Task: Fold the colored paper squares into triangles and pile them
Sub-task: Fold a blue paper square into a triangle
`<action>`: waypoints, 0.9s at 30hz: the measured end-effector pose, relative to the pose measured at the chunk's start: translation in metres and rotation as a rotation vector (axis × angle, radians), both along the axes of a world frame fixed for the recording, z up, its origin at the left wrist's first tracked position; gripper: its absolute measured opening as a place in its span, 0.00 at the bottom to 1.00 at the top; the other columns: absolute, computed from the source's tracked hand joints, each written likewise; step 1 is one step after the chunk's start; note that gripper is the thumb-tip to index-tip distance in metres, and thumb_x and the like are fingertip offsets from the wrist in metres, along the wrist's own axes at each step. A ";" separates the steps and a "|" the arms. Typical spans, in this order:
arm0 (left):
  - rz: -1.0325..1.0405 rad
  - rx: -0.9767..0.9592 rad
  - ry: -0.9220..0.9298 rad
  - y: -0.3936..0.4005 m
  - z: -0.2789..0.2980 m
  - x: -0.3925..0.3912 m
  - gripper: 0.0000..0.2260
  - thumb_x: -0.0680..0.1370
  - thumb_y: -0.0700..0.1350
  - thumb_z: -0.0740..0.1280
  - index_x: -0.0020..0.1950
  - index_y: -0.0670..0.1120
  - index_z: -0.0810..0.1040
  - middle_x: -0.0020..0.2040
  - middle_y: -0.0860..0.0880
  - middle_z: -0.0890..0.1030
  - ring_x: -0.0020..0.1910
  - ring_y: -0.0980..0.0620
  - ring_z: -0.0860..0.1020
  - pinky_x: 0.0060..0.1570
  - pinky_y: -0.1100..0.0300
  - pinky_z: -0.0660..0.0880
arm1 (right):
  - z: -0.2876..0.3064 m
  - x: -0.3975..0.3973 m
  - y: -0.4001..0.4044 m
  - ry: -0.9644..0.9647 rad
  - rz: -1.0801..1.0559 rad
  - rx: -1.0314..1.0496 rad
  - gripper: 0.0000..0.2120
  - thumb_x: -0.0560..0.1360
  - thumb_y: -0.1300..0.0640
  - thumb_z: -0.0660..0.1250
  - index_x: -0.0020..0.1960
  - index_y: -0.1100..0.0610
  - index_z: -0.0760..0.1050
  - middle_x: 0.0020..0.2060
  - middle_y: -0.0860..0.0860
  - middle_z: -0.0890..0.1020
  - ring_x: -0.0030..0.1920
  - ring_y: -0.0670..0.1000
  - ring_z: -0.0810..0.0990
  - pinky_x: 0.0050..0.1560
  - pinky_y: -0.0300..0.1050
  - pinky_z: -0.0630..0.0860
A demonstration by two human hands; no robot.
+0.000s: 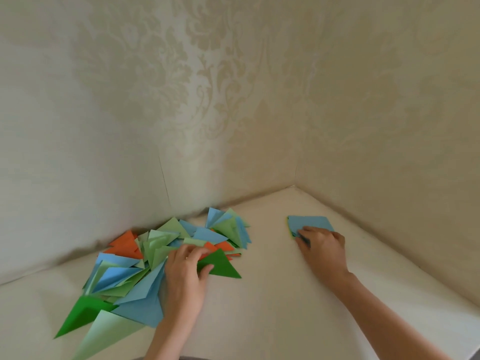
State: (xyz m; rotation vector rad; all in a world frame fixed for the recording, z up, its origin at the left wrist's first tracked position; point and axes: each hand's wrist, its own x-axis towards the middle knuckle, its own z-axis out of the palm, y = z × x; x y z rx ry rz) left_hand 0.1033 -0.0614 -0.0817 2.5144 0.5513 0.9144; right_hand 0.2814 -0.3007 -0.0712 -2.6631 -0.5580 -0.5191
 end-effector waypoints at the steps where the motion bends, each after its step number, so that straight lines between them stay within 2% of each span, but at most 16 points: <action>1: -0.004 0.002 -0.012 -0.001 0.000 0.001 0.16 0.67 0.41 0.78 0.51 0.53 0.81 0.48 0.56 0.75 0.48 0.51 0.72 0.39 0.56 0.75 | -0.002 0.000 0.000 -0.024 -0.007 0.017 0.07 0.77 0.53 0.67 0.50 0.50 0.84 0.51 0.46 0.84 0.54 0.51 0.80 0.60 0.51 0.63; 3: -0.044 -0.011 -0.058 -0.007 0.000 0.004 0.17 0.66 0.36 0.77 0.50 0.50 0.81 0.48 0.54 0.75 0.49 0.51 0.73 0.43 0.56 0.76 | -0.003 -0.001 0.000 -0.033 -0.022 0.064 0.05 0.74 0.56 0.71 0.41 0.51 0.84 0.42 0.47 0.85 0.46 0.53 0.82 0.54 0.51 0.66; 5: -0.107 -0.044 -0.114 -0.017 0.002 0.008 0.18 0.66 0.32 0.76 0.50 0.49 0.80 0.48 0.54 0.75 0.48 0.51 0.74 0.45 0.55 0.77 | -0.002 0.000 -0.003 -0.016 -0.033 0.098 0.04 0.71 0.56 0.73 0.38 0.52 0.83 0.38 0.47 0.84 0.43 0.54 0.81 0.49 0.49 0.67; 7: -0.167 -0.067 -0.149 -0.031 0.004 0.012 0.18 0.67 0.30 0.74 0.50 0.50 0.79 0.48 0.57 0.74 0.46 0.54 0.75 0.44 0.57 0.77 | 0.001 0.001 -0.006 0.004 -0.018 0.133 0.03 0.70 0.53 0.74 0.40 0.52 0.83 0.40 0.47 0.84 0.44 0.54 0.80 0.47 0.48 0.71; 9: -0.217 -0.089 -0.162 -0.047 0.005 0.017 0.18 0.67 0.30 0.74 0.50 0.50 0.79 0.46 0.58 0.74 0.43 0.58 0.74 0.43 0.65 0.74 | 0.005 0.001 -0.010 0.050 0.053 0.178 0.04 0.71 0.52 0.74 0.43 0.52 0.84 0.43 0.46 0.85 0.47 0.53 0.80 0.47 0.47 0.74; 12: -0.281 -0.157 -0.181 -0.074 0.008 0.028 0.17 0.69 0.32 0.73 0.51 0.50 0.79 0.44 0.57 0.74 0.42 0.61 0.74 0.42 0.73 0.71 | 0.005 0.001 -0.019 0.107 0.209 0.160 0.05 0.74 0.56 0.71 0.48 0.54 0.85 0.50 0.47 0.84 0.52 0.52 0.80 0.53 0.46 0.75; 14: -0.344 -0.160 -0.186 -0.090 0.011 0.038 0.15 0.70 0.34 0.73 0.52 0.50 0.79 0.46 0.57 0.75 0.41 0.61 0.74 0.43 0.73 0.71 | 0.004 0.001 -0.028 0.026 0.226 0.141 0.04 0.74 0.58 0.72 0.47 0.54 0.85 0.50 0.49 0.84 0.50 0.54 0.81 0.51 0.49 0.76; 17: -0.451 -0.137 -0.171 -0.110 0.013 0.051 0.15 0.71 0.36 0.72 0.54 0.51 0.77 0.50 0.57 0.74 0.46 0.60 0.74 0.48 0.69 0.72 | 0.006 -0.010 -0.042 -0.181 0.202 0.190 0.05 0.68 0.61 0.77 0.42 0.53 0.85 0.43 0.48 0.84 0.41 0.55 0.81 0.41 0.49 0.77; 20: -0.532 -0.097 -0.119 -0.123 0.010 0.062 0.16 0.72 0.39 0.72 0.57 0.51 0.77 0.54 0.58 0.73 0.54 0.61 0.72 0.57 0.71 0.67 | 0.011 -0.031 -0.048 -0.223 0.220 0.211 0.04 0.67 0.57 0.78 0.41 0.51 0.85 0.40 0.45 0.82 0.38 0.52 0.79 0.37 0.48 0.75; 23: -0.592 -0.095 -0.073 -0.129 0.002 0.068 0.16 0.72 0.40 0.72 0.58 0.51 0.77 0.56 0.59 0.74 0.58 0.63 0.71 0.59 0.75 0.63 | 0.005 -0.050 -0.052 -0.197 0.230 0.186 0.03 0.68 0.53 0.77 0.41 0.47 0.84 0.39 0.41 0.81 0.39 0.49 0.78 0.37 0.46 0.74; 25: -0.603 -0.111 -0.042 -0.130 -0.005 0.070 0.15 0.73 0.43 0.71 0.59 0.51 0.78 0.55 0.58 0.75 0.57 0.61 0.72 0.59 0.76 0.63 | -0.001 -0.057 -0.054 -0.169 0.233 0.168 0.02 0.70 0.49 0.72 0.40 0.45 0.83 0.39 0.40 0.80 0.39 0.47 0.79 0.37 0.43 0.72; 27: -0.600 -0.123 -0.012 -0.129 -0.009 0.071 0.14 0.74 0.45 0.71 0.59 0.51 0.78 0.53 0.57 0.77 0.55 0.59 0.74 0.58 0.75 0.64 | -0.008 -0.062 -0.055 -0.133 0.233 0.144 0.09 0.72 0.44 0.65 0.40 0.43 0.82 0.39 0.38 0.80 0.40 0.46 0.79 0.38 0.41 0.71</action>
